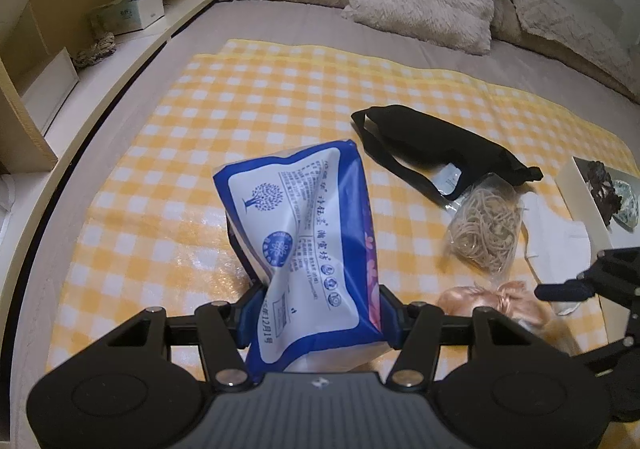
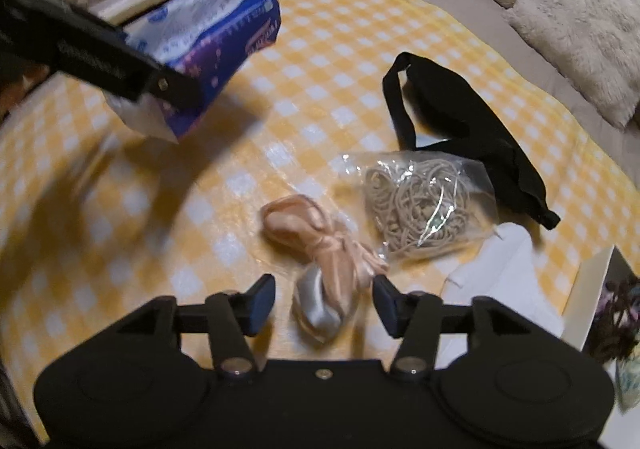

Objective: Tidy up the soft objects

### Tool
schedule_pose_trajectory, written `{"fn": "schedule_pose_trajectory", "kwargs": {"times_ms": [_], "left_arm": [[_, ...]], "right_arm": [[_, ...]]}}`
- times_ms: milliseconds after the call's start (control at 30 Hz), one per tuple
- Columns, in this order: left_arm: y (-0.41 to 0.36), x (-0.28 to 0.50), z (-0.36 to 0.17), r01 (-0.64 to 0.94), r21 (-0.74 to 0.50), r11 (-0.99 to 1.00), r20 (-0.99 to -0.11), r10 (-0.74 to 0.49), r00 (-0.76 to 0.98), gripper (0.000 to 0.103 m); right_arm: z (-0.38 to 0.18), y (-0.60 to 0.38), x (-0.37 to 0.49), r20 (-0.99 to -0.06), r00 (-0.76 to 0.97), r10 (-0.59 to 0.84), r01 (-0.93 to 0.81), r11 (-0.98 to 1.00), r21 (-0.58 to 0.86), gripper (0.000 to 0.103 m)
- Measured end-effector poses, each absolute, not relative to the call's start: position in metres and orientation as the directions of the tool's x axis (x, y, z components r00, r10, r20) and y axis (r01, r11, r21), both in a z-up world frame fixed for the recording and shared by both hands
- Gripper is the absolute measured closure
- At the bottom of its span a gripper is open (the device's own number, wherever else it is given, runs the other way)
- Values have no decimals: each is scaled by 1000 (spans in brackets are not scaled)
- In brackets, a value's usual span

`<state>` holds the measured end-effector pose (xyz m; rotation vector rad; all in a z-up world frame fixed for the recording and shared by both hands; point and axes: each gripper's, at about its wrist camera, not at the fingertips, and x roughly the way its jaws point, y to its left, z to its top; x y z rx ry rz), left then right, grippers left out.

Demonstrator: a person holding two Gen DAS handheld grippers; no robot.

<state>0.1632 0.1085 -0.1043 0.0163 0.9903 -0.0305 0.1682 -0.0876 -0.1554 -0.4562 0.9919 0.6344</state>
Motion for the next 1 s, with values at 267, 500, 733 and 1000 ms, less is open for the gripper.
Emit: {"fn": "schedule_pose_trajectory", "kwargs": {"times_ms": [267,500,733,1000], "left_arm": [[109,173,-114,53,16,998,-850,-15,526,44],[113,175,-115,46,26,999,-850,-2,526,44],[119,168,-98,-14,8,1000,-812,15,584,44],[121,155,-73,-66,-27,997,-751,24,660,44]], "right_arm": [[-175,-87,182,-900,369,230,-695,712,-103,54],[-172,-85,184,-901,374,219,-692,712,-114,79],[-136,-93,182,-827,486,282,-612,786,-92,80],[-105,-105,171,-740,603,299,-514,854,-74,80]]}}
